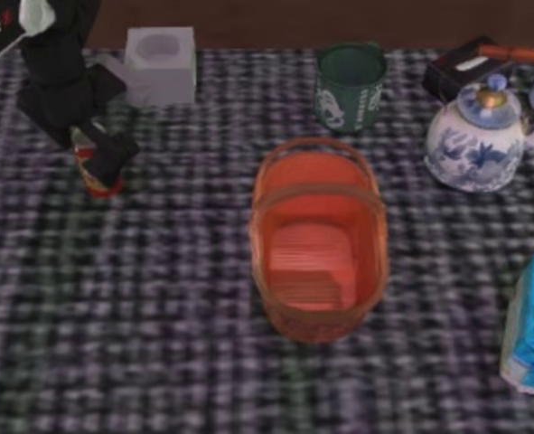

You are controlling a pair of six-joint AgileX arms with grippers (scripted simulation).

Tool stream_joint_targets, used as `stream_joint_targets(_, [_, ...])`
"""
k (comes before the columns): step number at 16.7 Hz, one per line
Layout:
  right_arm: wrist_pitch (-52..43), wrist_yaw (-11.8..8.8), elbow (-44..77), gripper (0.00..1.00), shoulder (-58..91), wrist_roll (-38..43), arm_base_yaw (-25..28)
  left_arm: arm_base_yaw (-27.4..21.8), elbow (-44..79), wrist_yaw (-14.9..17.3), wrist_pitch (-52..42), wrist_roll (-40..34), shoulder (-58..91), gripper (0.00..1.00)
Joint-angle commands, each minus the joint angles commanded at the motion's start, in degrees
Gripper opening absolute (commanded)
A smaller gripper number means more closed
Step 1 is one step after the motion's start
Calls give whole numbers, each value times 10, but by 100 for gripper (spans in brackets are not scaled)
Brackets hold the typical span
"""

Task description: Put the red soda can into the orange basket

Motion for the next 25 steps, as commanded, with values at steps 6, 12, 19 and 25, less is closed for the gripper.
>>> stream_joint_targets(6, [0, 0, 0, 100, 0, 0, 0, 0, 0, 0, 0, 0, 0, 55])
stream_joint_targets(12, [0, 0, 0, 100, 0, 0, 0, 0, 0, 0, 0, 0, 0, 10])
stream_joint_targets(19, [0, 0, 0, 100, 0, 0, 0, 0, 0, 0, 0, 0, 0, 0])
stream_joint_targets(25, [0, 0, 0, 100, 0, 0, 0, -2, -9, 12, 18, -4, -4, 0])
